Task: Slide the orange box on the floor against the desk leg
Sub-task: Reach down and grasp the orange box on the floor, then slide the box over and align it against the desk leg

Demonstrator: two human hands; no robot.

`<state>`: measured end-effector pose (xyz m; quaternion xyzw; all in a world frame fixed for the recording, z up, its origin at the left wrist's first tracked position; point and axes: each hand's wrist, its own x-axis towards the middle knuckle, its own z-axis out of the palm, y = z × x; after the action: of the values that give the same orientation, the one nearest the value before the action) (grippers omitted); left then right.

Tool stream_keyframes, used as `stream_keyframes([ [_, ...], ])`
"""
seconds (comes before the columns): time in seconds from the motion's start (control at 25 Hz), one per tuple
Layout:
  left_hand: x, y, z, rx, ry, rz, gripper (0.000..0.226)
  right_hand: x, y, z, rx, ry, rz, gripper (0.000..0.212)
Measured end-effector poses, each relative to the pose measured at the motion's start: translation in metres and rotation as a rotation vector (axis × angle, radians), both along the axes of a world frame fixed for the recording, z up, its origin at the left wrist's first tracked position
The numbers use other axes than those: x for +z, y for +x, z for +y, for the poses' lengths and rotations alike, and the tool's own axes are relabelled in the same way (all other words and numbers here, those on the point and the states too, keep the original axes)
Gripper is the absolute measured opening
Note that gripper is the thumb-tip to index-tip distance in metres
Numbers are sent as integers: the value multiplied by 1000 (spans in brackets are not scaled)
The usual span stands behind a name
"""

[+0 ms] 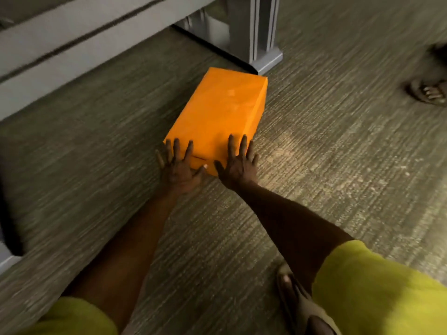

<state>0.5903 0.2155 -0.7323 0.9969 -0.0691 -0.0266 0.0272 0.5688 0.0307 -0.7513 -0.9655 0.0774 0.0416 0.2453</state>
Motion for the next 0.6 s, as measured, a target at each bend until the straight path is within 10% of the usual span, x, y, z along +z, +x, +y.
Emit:
stream_keyframes([
  [0.32, -27, 73, 14, 80, -6, -23, 77, -30, 29, 15, -238, 138, 66, 87],
  [0.6, -30, 106, 34, 268, -475, 128, 84, -46, 16, -3, -76, 200, -44, 69],
])
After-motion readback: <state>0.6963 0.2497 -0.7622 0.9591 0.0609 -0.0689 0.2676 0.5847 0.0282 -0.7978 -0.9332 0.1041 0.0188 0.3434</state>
